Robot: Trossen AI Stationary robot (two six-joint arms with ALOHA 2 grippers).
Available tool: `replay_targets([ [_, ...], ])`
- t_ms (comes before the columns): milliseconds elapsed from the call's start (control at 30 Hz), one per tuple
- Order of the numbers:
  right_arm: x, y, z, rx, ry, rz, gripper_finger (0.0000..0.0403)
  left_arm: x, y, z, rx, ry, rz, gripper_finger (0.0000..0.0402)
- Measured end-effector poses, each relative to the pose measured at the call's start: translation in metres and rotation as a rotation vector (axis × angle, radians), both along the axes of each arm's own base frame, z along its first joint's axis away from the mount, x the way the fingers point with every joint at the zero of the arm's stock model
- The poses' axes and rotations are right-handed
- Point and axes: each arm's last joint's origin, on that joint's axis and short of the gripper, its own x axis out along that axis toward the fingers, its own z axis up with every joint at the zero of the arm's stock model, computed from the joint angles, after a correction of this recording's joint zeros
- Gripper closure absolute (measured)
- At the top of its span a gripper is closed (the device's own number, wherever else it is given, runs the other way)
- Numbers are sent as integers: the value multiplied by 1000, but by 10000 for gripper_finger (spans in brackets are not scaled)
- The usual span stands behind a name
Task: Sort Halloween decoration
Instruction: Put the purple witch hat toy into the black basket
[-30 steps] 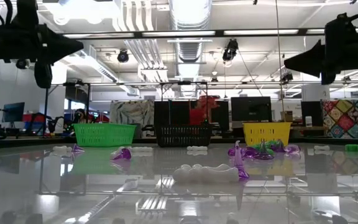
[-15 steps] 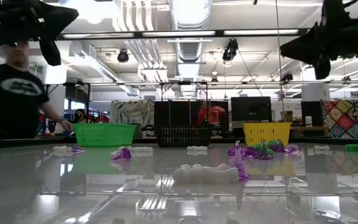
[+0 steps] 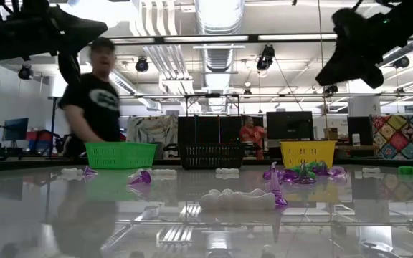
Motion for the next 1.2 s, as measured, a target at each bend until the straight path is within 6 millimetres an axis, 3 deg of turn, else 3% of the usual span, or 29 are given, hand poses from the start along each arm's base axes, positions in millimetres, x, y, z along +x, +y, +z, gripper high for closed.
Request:
replay_targets([
  [667,49,-2,-12,4,219,38,335,5,2,-6,2,74,114,402],
  [800,57,5,-24,-17,326,220,335,5,2,-6,2,74,115,402],
  [967,66,23,-41,-83,461,586,335,5,2,-4,12,59,120,402],
  [1200,77,41,-63,-102,595,688,307,5,2,-4,12,60,120,402],
])
